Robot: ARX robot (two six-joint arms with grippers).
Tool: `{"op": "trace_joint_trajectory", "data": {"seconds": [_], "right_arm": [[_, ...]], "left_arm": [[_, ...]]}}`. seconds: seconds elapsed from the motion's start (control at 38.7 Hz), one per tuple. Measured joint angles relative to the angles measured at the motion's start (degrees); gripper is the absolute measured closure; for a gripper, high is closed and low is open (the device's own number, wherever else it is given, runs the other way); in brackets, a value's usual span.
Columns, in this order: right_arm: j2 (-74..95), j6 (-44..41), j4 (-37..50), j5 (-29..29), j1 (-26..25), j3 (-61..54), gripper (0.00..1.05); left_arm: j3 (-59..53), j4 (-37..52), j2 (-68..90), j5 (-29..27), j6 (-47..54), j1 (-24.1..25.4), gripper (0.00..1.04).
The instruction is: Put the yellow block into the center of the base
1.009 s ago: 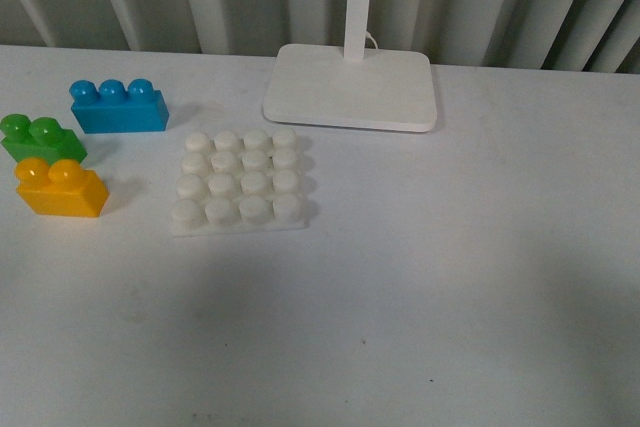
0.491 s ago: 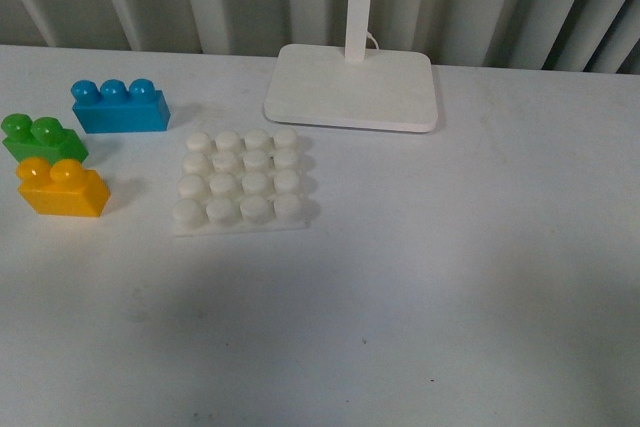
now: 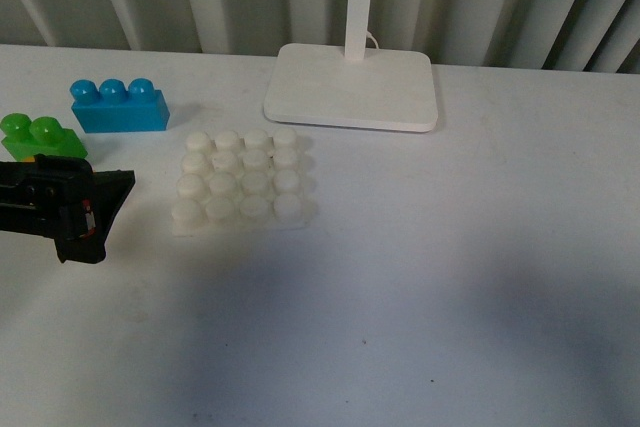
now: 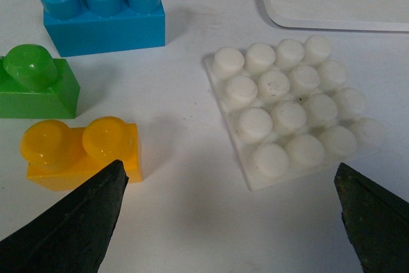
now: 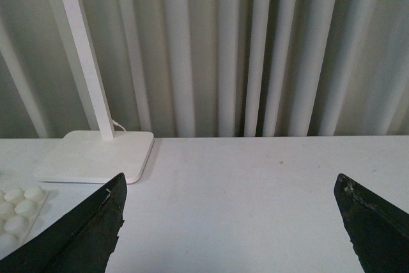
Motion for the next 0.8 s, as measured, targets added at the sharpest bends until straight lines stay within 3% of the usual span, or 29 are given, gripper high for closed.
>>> {"op": "trace_joint_trajectory", "data": {"seconds": [0.8], "right_arm": [[0.0,0.0,0.0,0.0,0.0,0.0,0.09]], "left_arm": [[11.2,-8.4,8.1,-4.1,9.5,7.8,0.06]]}}
